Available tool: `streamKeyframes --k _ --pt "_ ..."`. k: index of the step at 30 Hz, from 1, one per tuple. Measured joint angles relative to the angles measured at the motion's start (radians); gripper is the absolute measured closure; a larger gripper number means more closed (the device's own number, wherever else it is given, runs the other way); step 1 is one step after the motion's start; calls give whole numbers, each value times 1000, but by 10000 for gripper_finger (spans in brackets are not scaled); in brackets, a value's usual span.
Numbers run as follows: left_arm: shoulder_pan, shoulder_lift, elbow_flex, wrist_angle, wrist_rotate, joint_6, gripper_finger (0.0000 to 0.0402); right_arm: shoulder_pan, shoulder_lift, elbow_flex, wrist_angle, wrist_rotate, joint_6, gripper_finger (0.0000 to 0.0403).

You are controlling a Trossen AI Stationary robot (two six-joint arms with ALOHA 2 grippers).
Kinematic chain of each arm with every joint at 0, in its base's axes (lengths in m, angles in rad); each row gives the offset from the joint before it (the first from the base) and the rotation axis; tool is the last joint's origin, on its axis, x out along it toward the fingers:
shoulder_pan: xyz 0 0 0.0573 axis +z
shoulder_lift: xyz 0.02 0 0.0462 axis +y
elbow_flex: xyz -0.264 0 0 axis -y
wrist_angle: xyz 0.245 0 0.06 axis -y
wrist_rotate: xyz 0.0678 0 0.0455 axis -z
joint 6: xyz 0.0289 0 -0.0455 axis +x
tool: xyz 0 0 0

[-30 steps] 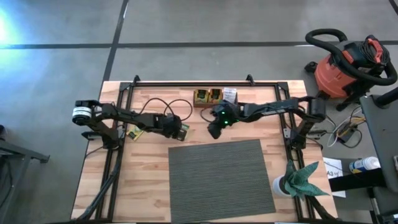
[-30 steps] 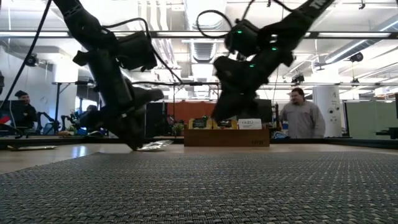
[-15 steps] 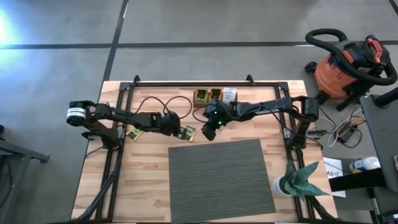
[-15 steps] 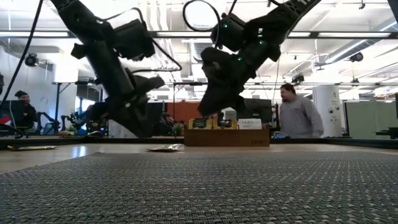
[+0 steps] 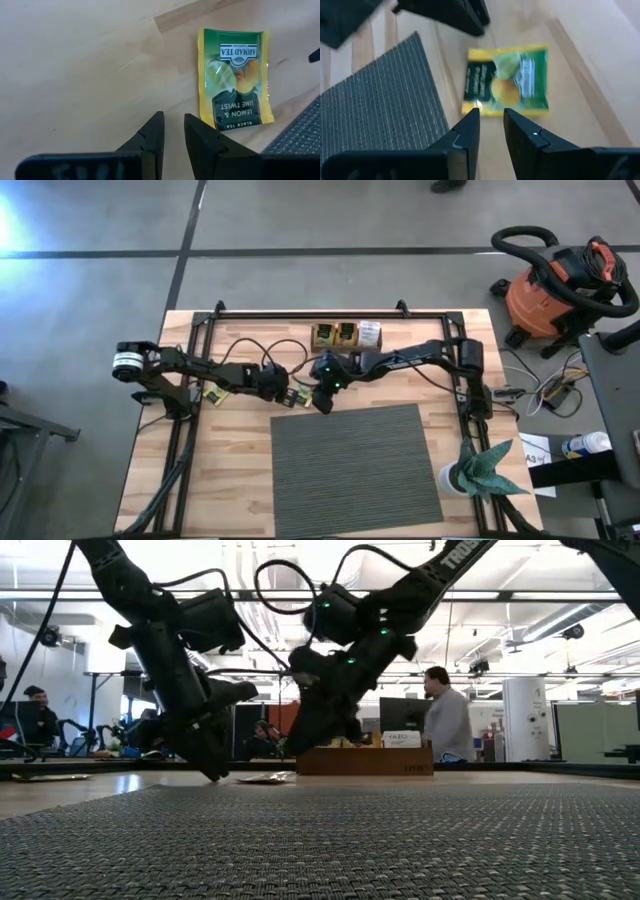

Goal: Pick & Place Tea
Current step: Put the yellow tea bag into the left section of the wooden organizer

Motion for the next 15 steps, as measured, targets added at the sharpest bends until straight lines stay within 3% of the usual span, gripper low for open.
streamKeyframes --k 15 --pt "-34 18 -3 120 32 -30 331 -5 74 62 -14 14 -81 320"
